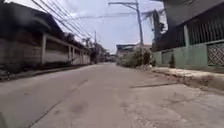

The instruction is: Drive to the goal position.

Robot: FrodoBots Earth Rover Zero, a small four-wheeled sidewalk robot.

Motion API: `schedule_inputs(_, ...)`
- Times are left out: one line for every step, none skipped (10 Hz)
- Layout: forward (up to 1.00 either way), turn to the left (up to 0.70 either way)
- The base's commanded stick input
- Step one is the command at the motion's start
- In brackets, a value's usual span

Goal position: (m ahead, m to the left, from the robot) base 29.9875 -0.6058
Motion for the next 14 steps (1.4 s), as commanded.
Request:
schedule_inputs(1.0, 0.0)
schedule_inputs(1.0, 0.0)
schedule_inputs(1.0, 0.0)
schedule_inputs(1.0, 0.0)
schedule_inputs(1.0, 0.0)
schedule_inputs(1.0, 0.0)
schedule_inputs(1.0, 0.0)
schedule_inputs(1.0, -0.14)
schedule_inputs(1.0, -0.32)
schedule_inputs(1.0, -0.4)
schedule_inputs(1.0, -0.4)
schedule_inputs(1.0, -0.15)
schedule_inputs(1.0, 0.0)
schedule_inputs(1.0, 0.0)
